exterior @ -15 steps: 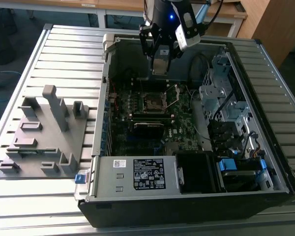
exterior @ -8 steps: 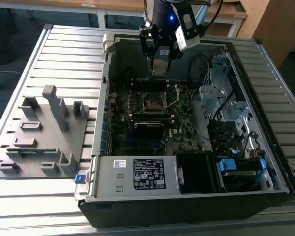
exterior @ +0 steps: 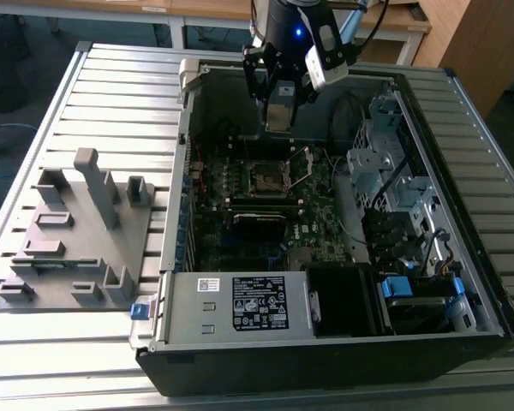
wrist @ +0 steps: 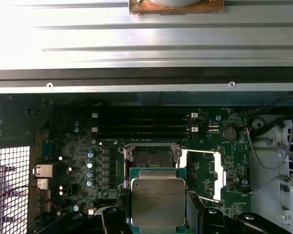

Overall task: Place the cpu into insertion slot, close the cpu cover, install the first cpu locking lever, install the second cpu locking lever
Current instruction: 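Place the cpu into insertion slot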

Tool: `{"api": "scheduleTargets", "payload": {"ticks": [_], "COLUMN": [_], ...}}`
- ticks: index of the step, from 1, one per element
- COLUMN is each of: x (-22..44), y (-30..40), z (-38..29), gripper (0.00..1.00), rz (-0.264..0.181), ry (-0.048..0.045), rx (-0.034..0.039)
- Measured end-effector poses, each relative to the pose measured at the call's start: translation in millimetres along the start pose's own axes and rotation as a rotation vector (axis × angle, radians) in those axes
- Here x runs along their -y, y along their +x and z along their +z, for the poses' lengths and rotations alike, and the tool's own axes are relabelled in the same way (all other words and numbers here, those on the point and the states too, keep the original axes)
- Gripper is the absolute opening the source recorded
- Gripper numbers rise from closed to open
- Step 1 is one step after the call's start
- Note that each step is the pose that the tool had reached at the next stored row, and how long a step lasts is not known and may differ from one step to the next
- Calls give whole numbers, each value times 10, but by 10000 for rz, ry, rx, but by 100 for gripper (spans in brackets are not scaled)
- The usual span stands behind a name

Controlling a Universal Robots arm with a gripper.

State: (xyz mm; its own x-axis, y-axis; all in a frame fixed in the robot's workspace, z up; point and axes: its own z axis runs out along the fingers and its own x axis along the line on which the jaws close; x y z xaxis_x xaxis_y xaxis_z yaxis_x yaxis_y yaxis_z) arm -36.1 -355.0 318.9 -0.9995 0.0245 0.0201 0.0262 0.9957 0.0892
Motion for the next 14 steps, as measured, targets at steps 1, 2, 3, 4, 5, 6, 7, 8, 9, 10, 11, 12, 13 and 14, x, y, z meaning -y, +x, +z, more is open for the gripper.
{"api": "scheduleTargets", "payload": {"ticks": [1,2,3,4,5,6,7,8,9,10,11,12,13,14], "x": [0,0,1,2,3,4,5,6,7,7,7,8,8,8], "y": [0,0,0,0,-1,-1,-1,-1,-1,-2,-2,-2,-2,-2], "z": [1,5,13,23,33,45,55,65,73,79,84,86,87,88], "gripper": [54,54,54,54,54,54,54,54,54,54,54,54,54,54], "rz": [0,0,0,0,0,-1,0,-1,0,0,0,0,0,0], "ry": [-1,-3,-5,-3,-1,-2,-2,-1,-1,0,0,1,2,2], "rx": [0,1,2,1,0,0,0,0,0,0,0,-1,-1,-1]}}
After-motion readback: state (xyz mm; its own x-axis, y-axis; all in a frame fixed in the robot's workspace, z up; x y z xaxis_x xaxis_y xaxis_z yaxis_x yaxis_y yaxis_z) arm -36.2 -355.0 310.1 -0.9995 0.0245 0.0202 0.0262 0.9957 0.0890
